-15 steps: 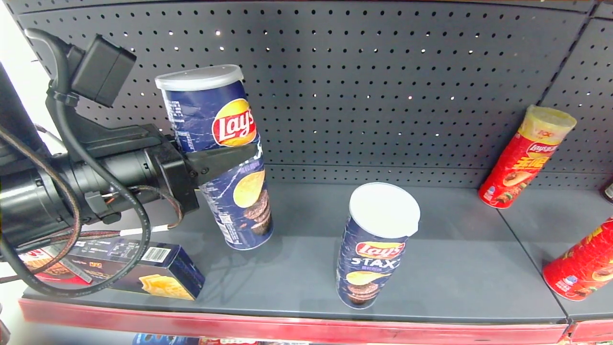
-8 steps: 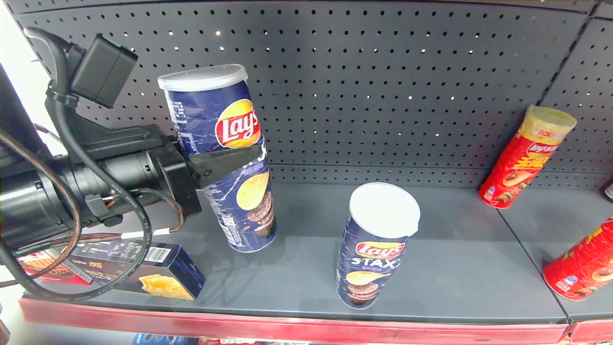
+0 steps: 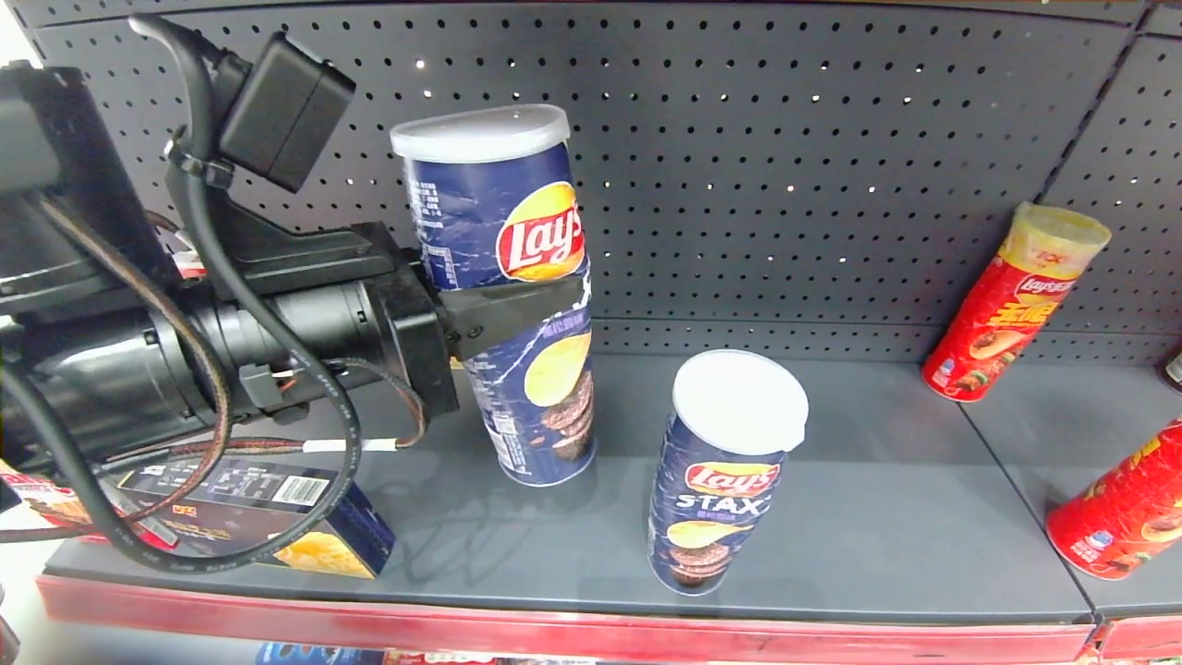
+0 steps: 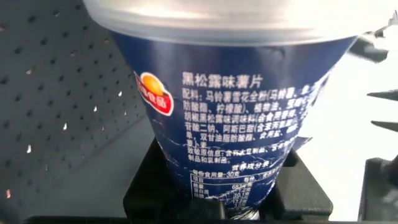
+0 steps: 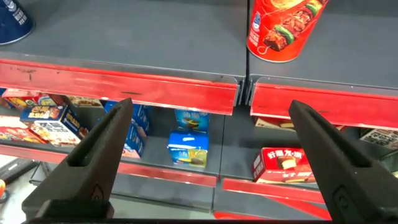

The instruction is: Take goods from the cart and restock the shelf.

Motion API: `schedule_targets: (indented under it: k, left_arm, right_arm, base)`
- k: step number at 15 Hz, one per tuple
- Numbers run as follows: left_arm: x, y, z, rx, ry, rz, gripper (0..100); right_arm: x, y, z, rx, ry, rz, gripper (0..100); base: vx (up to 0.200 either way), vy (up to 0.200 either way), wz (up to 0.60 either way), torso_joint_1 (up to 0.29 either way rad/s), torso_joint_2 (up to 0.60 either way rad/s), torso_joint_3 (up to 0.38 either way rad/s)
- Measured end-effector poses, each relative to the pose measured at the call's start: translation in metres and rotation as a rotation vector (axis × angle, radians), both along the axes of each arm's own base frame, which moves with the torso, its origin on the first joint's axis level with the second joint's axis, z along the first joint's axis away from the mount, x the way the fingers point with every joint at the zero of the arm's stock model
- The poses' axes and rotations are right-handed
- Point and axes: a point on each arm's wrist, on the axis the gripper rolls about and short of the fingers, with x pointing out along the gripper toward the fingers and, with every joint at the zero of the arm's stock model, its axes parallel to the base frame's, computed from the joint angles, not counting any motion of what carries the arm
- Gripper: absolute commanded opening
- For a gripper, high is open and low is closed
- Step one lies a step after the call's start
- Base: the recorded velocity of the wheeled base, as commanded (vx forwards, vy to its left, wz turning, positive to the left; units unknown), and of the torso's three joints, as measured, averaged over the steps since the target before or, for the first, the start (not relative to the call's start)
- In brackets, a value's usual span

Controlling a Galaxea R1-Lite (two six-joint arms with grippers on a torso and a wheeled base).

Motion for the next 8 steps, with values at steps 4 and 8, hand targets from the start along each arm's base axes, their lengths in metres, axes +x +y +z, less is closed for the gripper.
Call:
schedule_targets:
  k: [4, 8]
  left_arm:
    - [0.019, -0.005, 0.004, 0.000, -0.085, 0.010, 0]
    - [0.041, -0.020, -0.006, -0.033, -0.122, -0.074, 0]
  right_arm:
    - [0.000, 0.000, 0.000, 0.000, 0.000, 0.000, 100]
    - [0.000, 0.000, 0.000, -0.001, 0.001, 0.000, 100]
  base:
    - [0.000, 0.000, 0.00, 0.000, 0.00, 0.000]
    - [0.000, 0.000, 0.00, 0.000, 0.00, 0.000]
